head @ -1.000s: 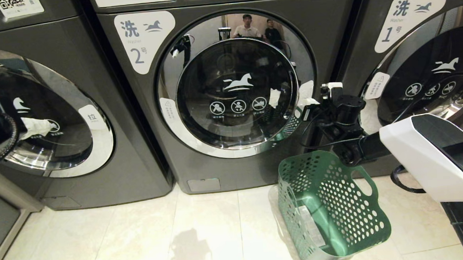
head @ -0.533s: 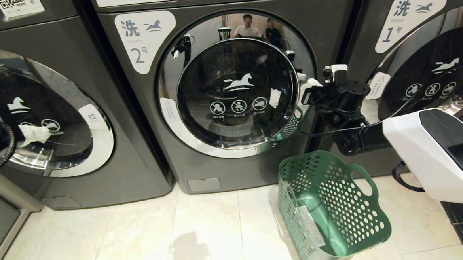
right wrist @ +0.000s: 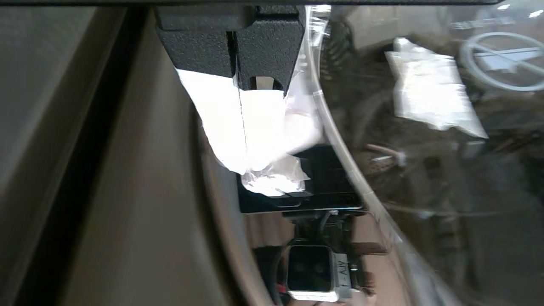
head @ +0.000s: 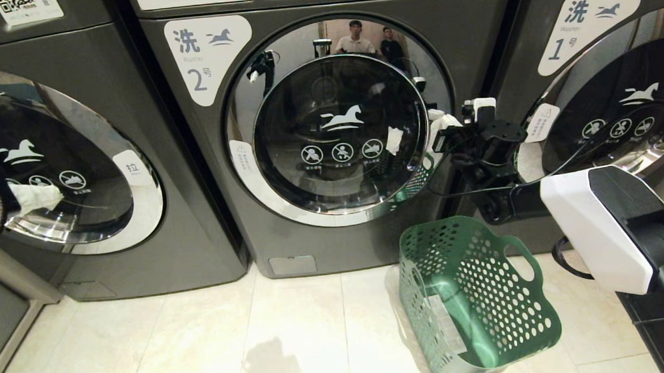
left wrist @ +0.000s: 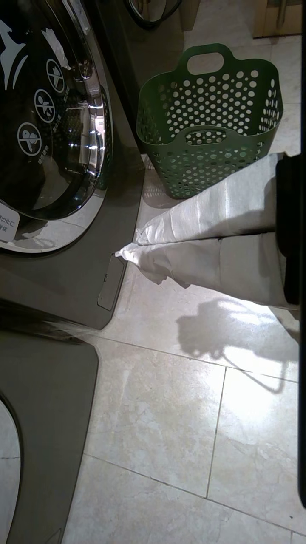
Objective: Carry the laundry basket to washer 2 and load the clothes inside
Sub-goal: Press the washing machine door tightly with the right hand
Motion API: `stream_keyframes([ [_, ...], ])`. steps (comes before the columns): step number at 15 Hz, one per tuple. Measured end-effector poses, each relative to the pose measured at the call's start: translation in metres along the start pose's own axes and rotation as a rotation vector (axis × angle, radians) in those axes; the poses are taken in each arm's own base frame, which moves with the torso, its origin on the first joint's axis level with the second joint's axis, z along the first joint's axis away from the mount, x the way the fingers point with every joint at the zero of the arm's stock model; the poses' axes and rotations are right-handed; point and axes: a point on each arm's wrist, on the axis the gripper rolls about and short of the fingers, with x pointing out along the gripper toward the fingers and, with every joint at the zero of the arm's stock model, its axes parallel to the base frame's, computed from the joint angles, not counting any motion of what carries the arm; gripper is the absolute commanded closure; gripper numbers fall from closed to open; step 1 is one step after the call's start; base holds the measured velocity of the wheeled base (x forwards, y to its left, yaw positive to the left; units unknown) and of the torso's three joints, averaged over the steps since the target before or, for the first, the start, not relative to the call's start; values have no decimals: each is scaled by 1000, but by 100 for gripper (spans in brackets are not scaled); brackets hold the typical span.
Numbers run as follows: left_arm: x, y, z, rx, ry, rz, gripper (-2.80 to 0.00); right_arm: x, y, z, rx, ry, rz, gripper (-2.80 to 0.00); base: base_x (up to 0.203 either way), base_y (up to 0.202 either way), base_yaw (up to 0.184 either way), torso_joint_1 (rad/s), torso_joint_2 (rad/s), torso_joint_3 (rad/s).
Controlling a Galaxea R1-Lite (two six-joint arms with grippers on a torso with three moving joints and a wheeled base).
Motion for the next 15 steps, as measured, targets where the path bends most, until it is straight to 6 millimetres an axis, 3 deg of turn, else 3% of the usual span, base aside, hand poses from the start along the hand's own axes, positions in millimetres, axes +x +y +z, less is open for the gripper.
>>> stream_keyframes([
  [9,-22,1,-6,8,-41,-8,0,-5,-3,-17,-15,-110,-17,0,0,0,0,0,0,0],
  [15,-26,4,-12,37,-36,-3,0,-5,-12,-24,-14,-101,-31,0,0,0,0,0,0,0],
])
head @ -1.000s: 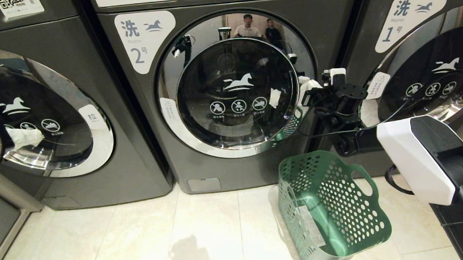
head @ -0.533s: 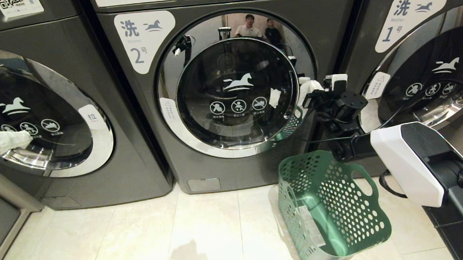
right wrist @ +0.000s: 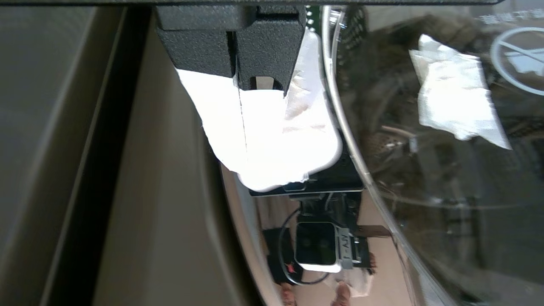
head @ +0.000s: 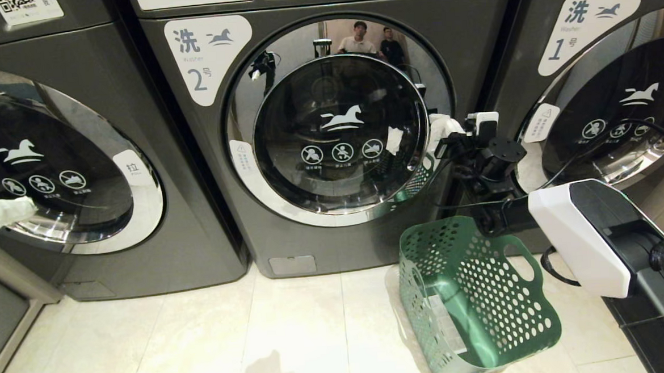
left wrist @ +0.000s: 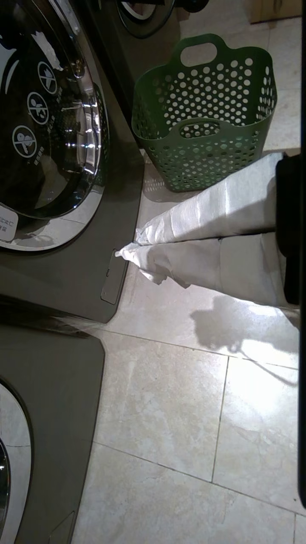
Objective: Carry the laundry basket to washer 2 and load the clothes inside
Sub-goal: Press the washing machine door tightly with the right hand, then press the washing machine switch
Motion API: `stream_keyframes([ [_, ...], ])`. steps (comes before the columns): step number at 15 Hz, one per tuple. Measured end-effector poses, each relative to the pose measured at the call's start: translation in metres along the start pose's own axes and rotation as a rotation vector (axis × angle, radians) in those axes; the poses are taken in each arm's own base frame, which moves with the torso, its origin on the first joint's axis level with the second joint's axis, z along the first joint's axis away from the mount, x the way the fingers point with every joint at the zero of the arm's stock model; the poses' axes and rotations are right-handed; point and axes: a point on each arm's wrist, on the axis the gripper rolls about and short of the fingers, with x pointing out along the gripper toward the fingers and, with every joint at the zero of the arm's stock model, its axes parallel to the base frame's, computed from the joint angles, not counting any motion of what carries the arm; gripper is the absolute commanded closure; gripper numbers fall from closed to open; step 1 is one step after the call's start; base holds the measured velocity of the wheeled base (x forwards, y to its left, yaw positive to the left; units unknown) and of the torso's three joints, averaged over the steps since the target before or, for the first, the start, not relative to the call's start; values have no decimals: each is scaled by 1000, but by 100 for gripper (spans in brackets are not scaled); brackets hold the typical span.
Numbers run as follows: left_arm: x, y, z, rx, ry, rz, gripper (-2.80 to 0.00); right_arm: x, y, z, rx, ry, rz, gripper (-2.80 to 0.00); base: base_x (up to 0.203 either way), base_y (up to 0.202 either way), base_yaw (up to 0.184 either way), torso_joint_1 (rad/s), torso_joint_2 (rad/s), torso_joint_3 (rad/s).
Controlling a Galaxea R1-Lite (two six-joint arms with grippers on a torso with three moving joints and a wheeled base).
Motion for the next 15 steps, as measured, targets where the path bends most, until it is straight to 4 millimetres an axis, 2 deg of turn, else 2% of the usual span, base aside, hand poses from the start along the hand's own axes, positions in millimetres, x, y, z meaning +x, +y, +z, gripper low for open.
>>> stream_keyframes([
  [7,2,1,-2,19,11,3,0,-3,-3,-12,-12,23,-5,0,0,0,0,0,0,0],
  [10,4,1,-4,19,23,5,0,-7,-3,0,-26,22,-14,0,0,0,0,0,0,0],
  [12,4,2,-6,19,27,7,0,-24,-5,2,-38,125,-8,0,0,0,0,0,0,0],
  [15,4,2,-7,19,36,10,0,-66,-5,16,-35,300,27,0,0,0,0,0,2,-21],
])
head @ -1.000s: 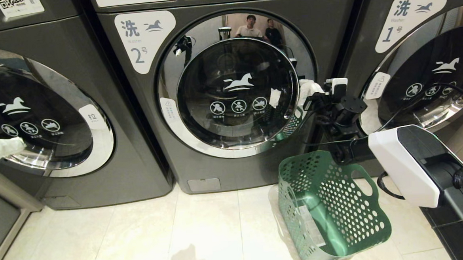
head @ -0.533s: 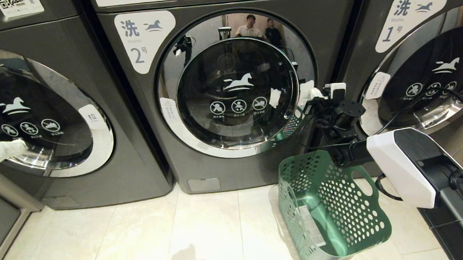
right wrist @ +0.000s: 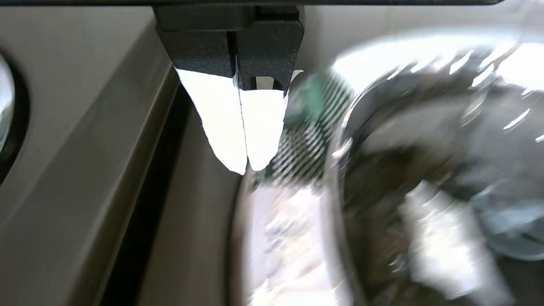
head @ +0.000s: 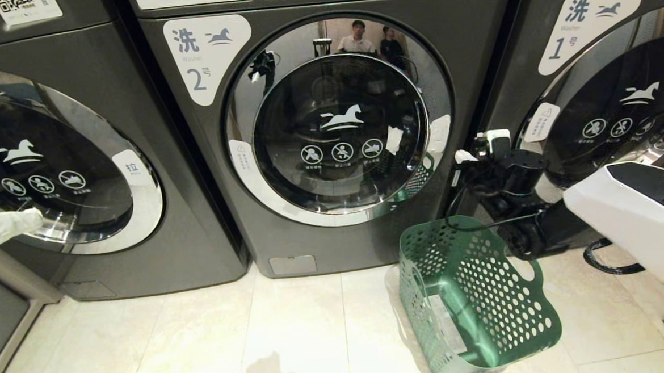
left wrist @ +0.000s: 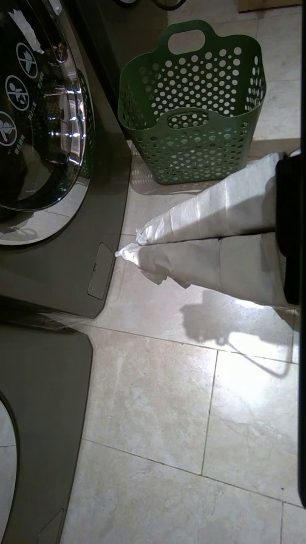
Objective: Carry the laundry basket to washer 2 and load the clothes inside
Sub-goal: Press the washing machine switch
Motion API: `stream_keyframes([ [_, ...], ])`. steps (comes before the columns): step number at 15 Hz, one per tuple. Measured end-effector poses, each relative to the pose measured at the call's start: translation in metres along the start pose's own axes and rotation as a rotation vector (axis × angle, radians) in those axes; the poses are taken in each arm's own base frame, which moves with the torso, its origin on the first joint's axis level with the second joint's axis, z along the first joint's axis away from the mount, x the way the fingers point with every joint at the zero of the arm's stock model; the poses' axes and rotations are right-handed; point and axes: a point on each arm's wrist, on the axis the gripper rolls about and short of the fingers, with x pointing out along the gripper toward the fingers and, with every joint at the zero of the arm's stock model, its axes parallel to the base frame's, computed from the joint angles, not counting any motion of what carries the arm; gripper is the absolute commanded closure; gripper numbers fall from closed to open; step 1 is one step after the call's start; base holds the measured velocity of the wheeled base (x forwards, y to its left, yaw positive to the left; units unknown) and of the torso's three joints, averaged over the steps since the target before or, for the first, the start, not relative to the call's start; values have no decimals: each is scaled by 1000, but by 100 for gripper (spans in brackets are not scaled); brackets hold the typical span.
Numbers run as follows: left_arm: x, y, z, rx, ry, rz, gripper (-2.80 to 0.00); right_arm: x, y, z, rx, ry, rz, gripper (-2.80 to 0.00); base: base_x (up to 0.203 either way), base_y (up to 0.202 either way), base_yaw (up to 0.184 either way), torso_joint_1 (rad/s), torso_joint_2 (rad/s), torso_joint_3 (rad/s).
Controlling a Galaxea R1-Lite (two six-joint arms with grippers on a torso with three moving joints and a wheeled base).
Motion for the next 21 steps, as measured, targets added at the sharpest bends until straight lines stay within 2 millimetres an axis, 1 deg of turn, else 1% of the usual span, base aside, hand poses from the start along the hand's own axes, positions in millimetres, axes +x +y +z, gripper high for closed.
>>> stream_keyframes([
  [2,0,0,-2,-1,6,2,0,-23,2,14,9,18,19,0,0,0,0,2,2,-105],
  [3,-1,1,-3,-1,8,3,0,-30,1,20,11,13,22,0,0,0,0,7,2,-129],
  [5,-2,1,-4,-1,7,2,0,-36,1,31,15,-13,24,0,0,0,0,0,0,-190],
  [7,-3,1,-5,0,9,4,0,-37,3,36,17,-25,28,0,0,0,0,5,3,-192],
  [12,-6,2,-6,0,1,2,0,-32,4,51,21,-94,28,0,0,0,0,6,2,-197],
  [17,-8,3,-11,0,-5,-1,0,-13,6,71,28,-202,26,0,0,0,0,0,0,-123],
  [21,-11,4,-14,0,-9,-1,0,-1,8,72,30,-239,28,0,0,0,0,0,4,-40],
])
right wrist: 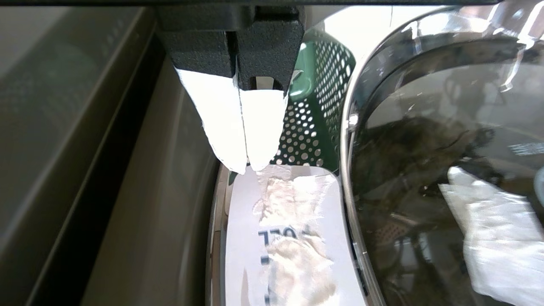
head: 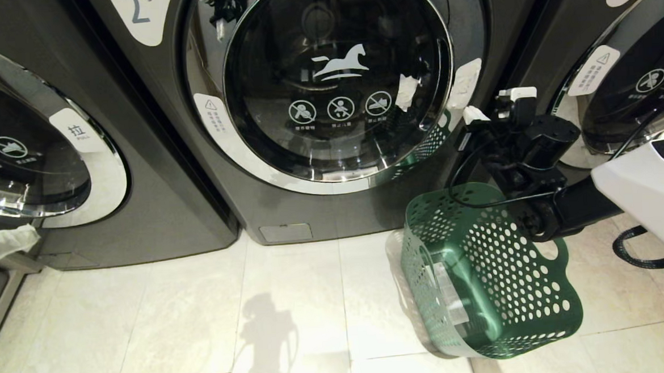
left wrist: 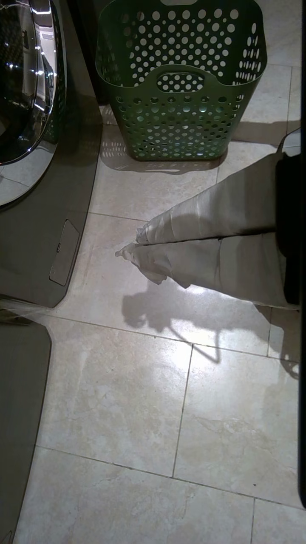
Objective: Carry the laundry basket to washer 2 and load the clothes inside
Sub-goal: Press the washing machine switch
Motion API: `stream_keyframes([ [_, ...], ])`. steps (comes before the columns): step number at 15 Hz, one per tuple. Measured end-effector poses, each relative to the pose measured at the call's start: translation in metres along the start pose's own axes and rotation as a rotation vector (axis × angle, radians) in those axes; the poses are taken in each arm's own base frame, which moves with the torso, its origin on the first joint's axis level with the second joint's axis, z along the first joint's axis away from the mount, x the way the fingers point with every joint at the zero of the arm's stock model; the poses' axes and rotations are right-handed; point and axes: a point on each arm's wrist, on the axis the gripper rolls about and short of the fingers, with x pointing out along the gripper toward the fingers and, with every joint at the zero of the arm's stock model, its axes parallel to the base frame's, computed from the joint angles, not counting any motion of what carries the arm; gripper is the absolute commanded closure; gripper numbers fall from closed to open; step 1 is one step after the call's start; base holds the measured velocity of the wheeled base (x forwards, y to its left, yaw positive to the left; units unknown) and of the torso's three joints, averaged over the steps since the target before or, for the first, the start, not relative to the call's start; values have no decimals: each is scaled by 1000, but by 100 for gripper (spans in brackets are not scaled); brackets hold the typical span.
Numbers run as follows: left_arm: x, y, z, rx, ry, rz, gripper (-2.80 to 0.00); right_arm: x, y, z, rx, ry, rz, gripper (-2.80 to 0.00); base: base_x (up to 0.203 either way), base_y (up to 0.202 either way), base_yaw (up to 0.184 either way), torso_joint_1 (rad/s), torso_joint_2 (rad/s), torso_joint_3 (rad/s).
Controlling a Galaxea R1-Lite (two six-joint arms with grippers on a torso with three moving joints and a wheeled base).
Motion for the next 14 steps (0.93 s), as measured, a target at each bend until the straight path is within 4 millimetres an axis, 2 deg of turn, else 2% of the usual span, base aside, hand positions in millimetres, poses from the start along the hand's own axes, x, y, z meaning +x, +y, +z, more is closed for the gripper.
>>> stream_keyframes([
  [5,-4,1,-5,0,-1,-2,0,23,2,-9,6,-83,-4,0,0,0,0,0,0,-9],
  [9,-8,2,-9,0,0,-1,0,29,3,-20,6,-105,-4,0,0,0,0,0,0,0],
  [11,-9,3,-10,-1,-3,-1,0,28,2,-24,4,-91,-9,0,0,0,0,0,0,0],
  [13,-10,3,-11,0,-4,-3,0,18,5,-29,3,-1,-4,0,0,0,0,0,0,0],
  [14,-10,3,-11,-1,-4,-2,0,11,7,-22,9,40,1,0,0,0,0,0,0,0],
])
